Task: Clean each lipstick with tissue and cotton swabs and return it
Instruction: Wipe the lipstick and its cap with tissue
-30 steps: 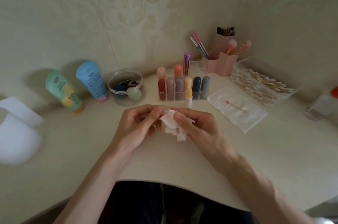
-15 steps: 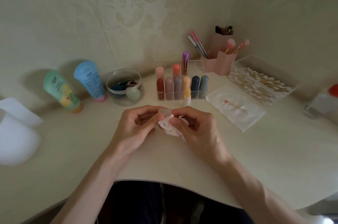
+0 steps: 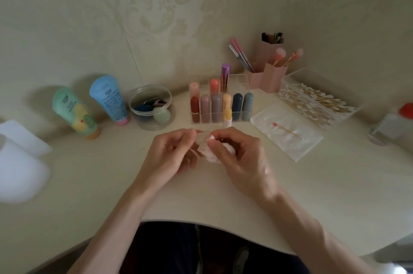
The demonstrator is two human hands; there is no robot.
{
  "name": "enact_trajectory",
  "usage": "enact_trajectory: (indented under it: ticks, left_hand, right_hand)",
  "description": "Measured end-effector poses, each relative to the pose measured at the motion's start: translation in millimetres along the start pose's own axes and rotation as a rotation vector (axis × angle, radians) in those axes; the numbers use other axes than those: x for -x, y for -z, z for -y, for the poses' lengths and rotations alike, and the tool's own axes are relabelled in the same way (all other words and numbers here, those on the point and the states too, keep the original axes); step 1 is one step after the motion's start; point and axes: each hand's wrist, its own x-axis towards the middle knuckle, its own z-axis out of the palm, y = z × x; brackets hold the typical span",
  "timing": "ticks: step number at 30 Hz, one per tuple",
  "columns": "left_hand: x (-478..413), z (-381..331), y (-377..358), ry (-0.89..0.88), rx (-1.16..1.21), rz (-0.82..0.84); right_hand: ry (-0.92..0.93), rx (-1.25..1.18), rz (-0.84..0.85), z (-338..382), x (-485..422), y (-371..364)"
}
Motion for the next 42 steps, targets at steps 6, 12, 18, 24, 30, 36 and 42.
enact_trajectory:
  ticks: [6,12,18,24,30,36,42]
  left_hand:
    - [-4.3,8.9,1.7,-0.122,-0.057,-0.064]
    - [-1.0,-0.3,1.6,-0.021,0.067,0.011]
    - [0.0,5.0,2.0,-0.051,-0.011,-0.044]
    - [0.6,-0.9,1.8,0.006,0.05,-0.023]
    - [-0.2,2.9,-0.2,-0.022,0.032,-0.048]
    - [0.3,1.8,2.0,0.029,0.063,-0.035]
    - [-0.8,7.8,1.3,-0.046,0.016,-0.055]
  right_hand:
    - [0.015,0.066,0.023,-4.6,-0.3,-3.4]
    - [0.065,0.068,-0.009,-0.1,-0.6,-2.6]
    - [0.057,0.122,0.021,-4.3,-0.6,-2.0]
    - [0.083,0.098,0.013,-0.9,-1.6,-2.0]
    - [0.074,0.131,0.015,-4.5,-1.1,-2.6]
    - [0.078,0.122,-0.012,-2.1,-1.6,-3.4]
    - [0.066,0.154,0.007,-6.2,-0.9,-2.9]
